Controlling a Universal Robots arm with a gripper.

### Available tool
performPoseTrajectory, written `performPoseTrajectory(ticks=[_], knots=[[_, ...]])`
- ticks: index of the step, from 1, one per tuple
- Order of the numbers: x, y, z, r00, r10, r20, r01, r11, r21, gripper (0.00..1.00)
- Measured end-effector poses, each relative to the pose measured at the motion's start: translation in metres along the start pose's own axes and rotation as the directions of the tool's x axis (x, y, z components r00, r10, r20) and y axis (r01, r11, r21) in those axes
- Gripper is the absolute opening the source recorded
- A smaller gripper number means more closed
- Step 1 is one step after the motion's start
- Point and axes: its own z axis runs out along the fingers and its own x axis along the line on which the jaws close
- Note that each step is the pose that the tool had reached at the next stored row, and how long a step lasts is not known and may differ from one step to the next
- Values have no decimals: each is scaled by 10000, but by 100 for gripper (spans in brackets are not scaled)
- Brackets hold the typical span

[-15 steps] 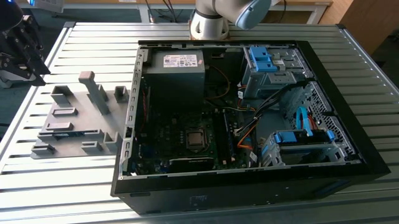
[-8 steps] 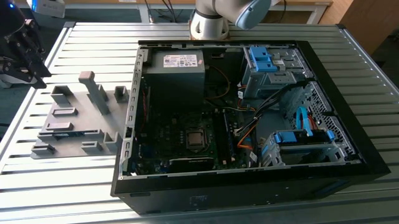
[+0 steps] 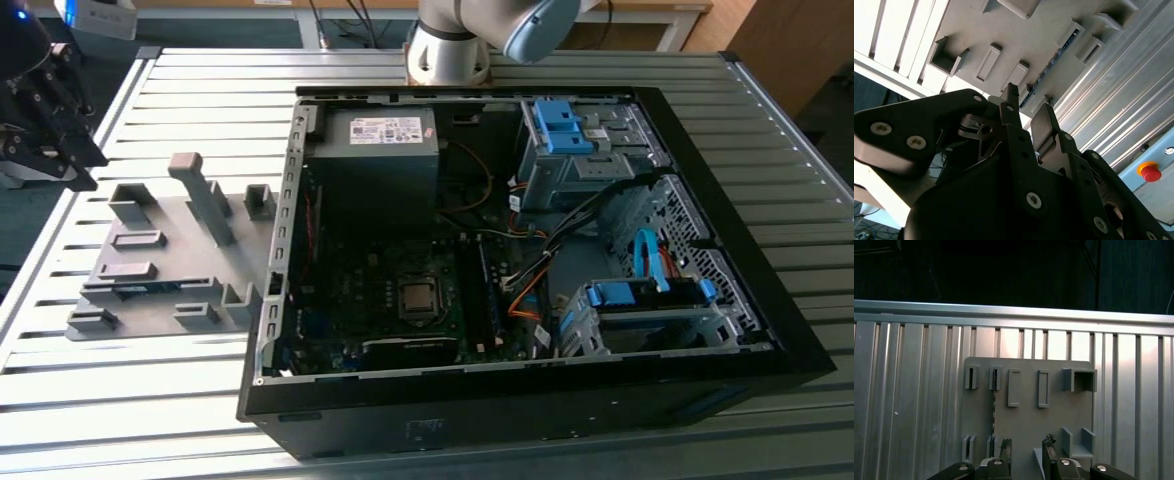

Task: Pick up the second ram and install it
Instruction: 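Pick up the second ram and move it above second insertion slot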

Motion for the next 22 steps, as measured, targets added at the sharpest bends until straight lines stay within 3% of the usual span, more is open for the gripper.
performPoseTrajectory(ticks=[22], knots=[[15,16,77,10000,92,4,-92,10000,4,38]])
